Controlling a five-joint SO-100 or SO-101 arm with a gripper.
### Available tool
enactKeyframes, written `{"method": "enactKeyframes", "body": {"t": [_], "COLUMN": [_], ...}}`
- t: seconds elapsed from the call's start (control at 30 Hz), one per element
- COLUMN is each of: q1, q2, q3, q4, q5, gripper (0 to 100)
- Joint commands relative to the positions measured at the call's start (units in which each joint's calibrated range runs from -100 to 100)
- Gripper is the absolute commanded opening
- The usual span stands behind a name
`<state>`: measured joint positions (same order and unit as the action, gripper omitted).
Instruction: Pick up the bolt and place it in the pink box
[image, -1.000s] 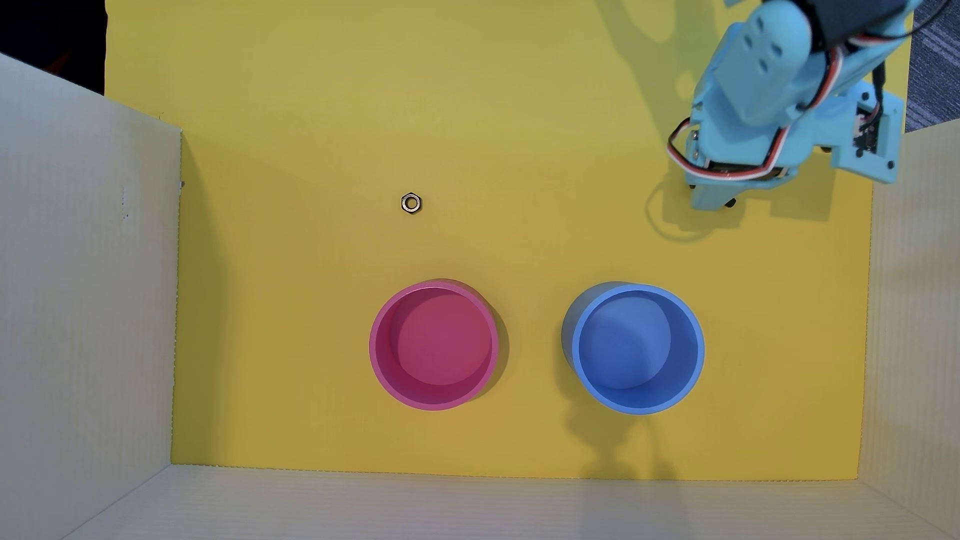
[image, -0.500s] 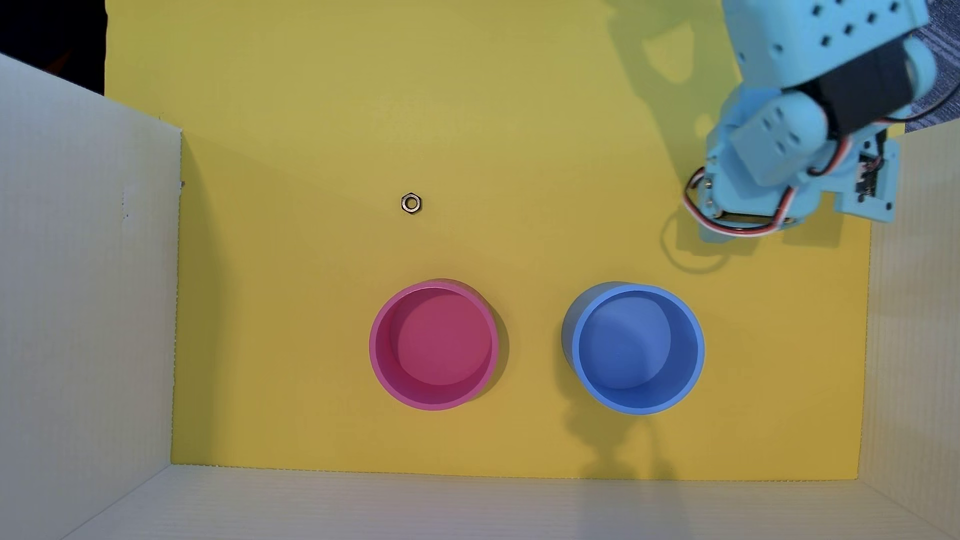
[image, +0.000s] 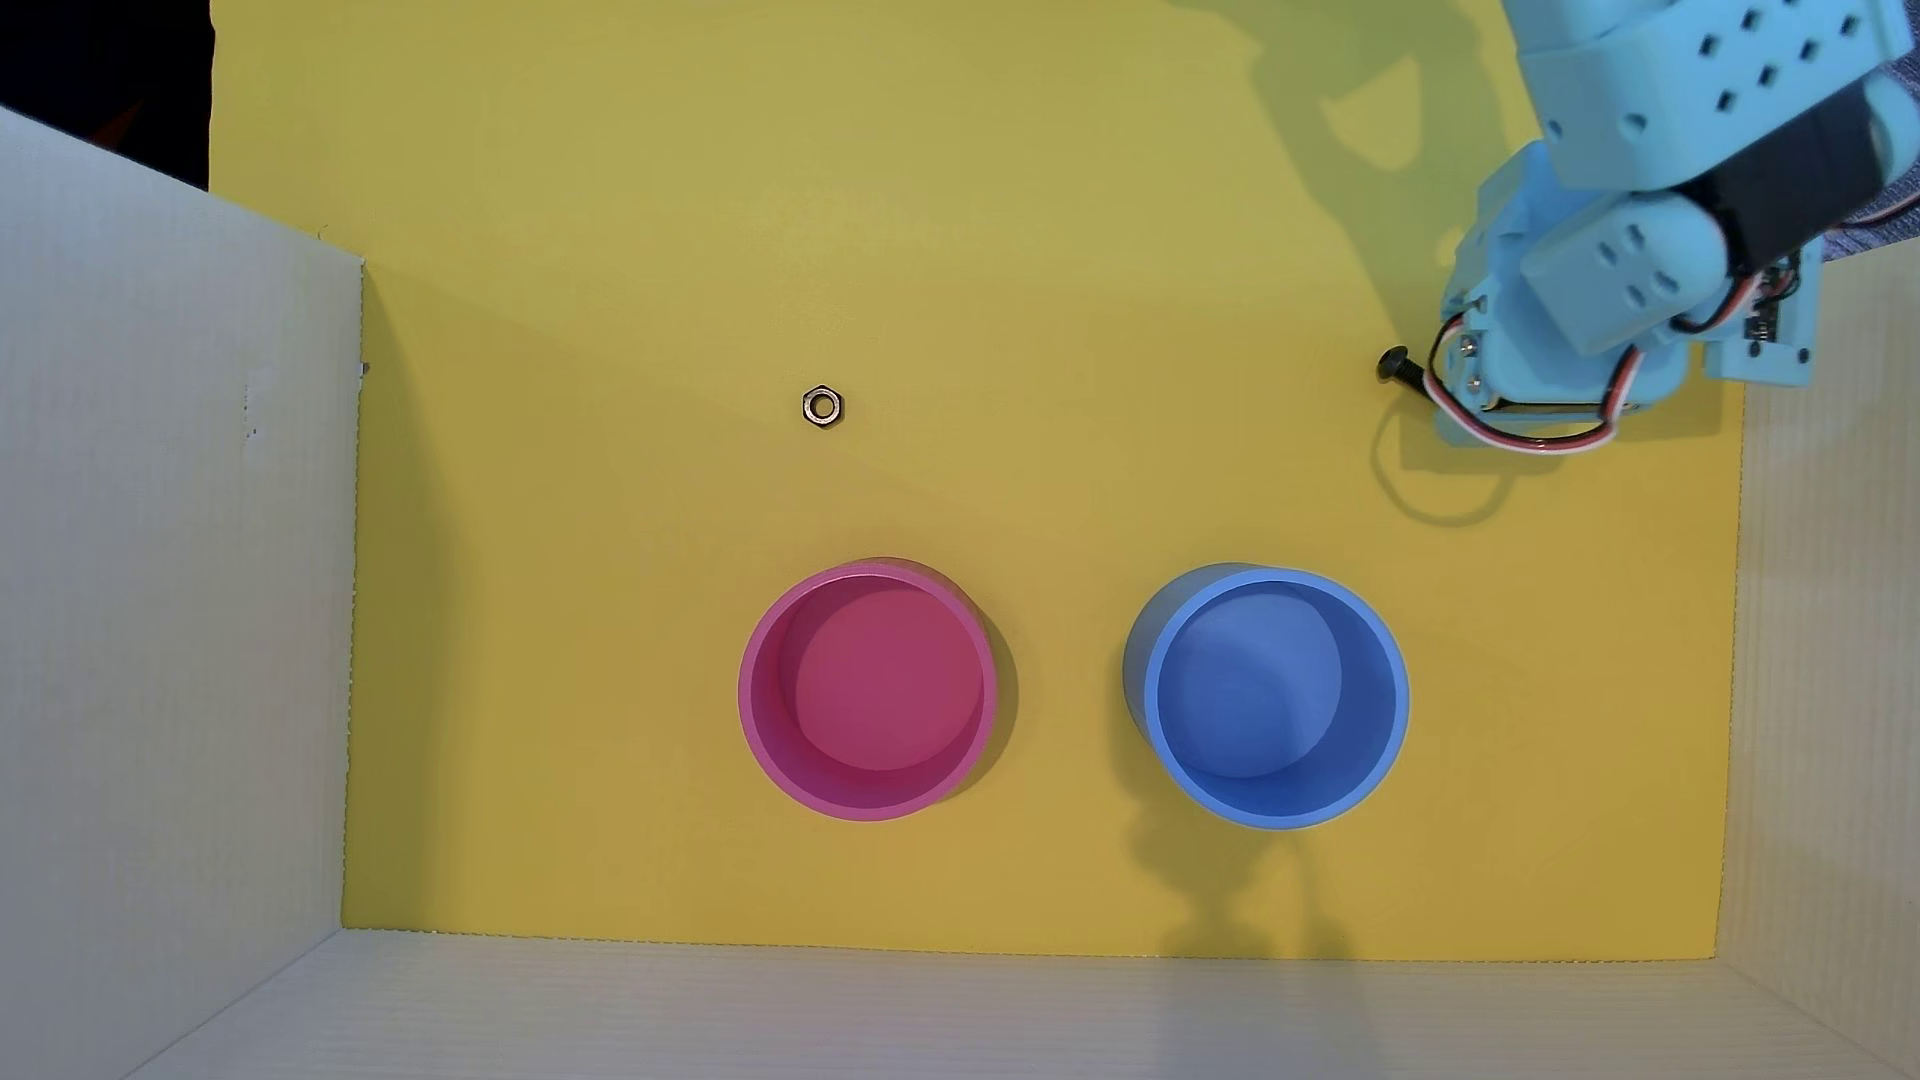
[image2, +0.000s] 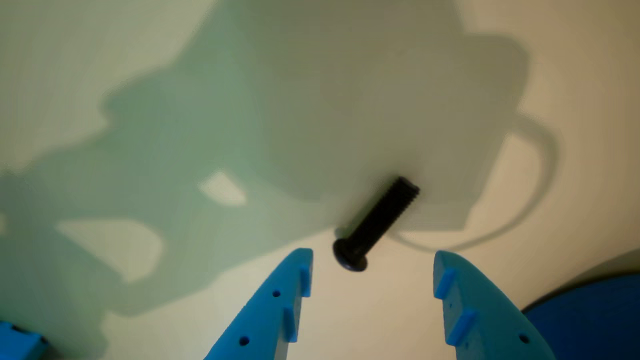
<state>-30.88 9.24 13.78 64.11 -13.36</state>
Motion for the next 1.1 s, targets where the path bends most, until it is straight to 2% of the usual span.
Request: {"method": "enactKeyframes", "body": {"t": [0.0,0.53,0.9,0.97,1.03,1.07], "q1": [0.27,0.49,0.49,0.42,0.42,0.49], "q2": [-0.4,-0.23,8.02,8.02,8.27,8.52], "q3": [-1.98,0.73,-1.98,-1.62,-1.62,-1.8], "q4": [-0.23,-1.01,-2.46,-2.46,-2.46,-2.46], "q5": [-0.47,-0.32,-0.37,-0.42,-0.42,-0.42], "gripper": [17,17,17,13,2,0]}}
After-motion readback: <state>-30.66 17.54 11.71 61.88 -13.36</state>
